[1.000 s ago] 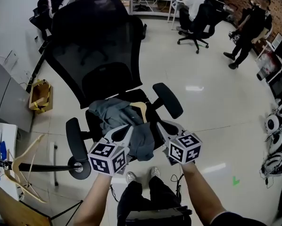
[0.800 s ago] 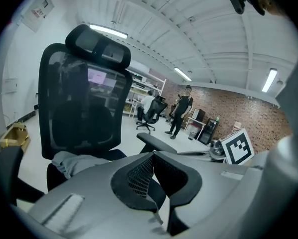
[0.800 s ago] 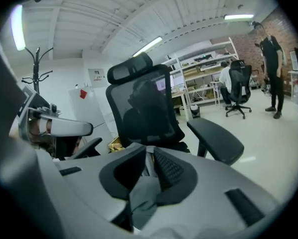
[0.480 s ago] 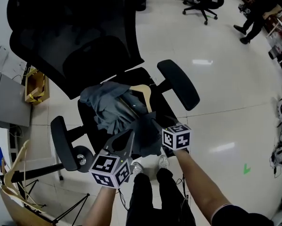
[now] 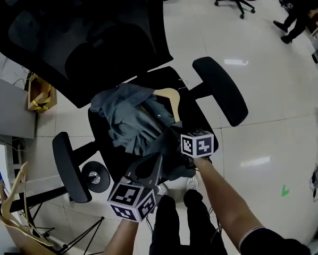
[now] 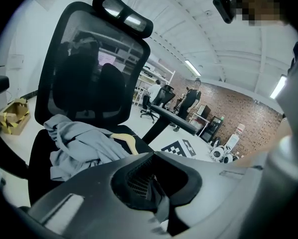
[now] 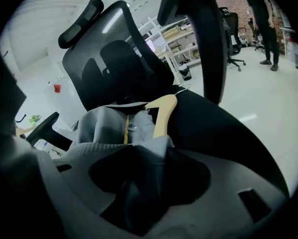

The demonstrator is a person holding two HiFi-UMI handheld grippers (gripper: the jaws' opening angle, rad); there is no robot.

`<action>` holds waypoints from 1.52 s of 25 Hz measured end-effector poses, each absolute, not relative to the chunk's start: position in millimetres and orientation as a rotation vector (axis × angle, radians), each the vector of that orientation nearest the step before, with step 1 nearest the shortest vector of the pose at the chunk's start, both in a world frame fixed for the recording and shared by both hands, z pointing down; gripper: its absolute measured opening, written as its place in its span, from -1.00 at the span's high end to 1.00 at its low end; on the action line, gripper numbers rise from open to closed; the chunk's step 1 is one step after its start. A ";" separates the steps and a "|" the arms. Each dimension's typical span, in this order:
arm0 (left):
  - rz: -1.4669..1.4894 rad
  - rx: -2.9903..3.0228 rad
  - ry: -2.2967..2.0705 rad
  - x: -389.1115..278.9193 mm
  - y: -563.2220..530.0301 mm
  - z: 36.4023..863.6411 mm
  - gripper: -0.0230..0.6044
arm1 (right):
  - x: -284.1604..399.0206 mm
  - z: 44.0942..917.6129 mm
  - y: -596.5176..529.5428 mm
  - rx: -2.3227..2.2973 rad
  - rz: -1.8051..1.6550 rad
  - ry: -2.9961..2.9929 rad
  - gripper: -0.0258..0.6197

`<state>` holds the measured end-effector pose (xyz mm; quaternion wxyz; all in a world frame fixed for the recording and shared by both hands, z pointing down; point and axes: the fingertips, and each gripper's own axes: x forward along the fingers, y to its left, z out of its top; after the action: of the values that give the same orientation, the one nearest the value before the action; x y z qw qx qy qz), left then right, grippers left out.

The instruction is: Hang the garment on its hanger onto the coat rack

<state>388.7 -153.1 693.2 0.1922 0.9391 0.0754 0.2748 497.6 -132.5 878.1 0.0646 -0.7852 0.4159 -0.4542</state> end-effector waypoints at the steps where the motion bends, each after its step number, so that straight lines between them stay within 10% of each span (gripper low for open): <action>1: 0.772 2.635 0.212 387.8 -154.4 693.3 0.92 | 497.9 881.4 -135.7 -2.357 -1.393 1.264 0.24; 38: 0.511 2.767 0.349 391.3 -182.4 534.8 0.92 | 501.6 574.4 -106.9 -3.141 -0.522 1.587 0.65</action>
<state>391.3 -182.4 534.8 0.1526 0.9644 0.1215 0.1783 501.6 -106.9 574.4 -0.2065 -0.8639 0.4364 -0.1436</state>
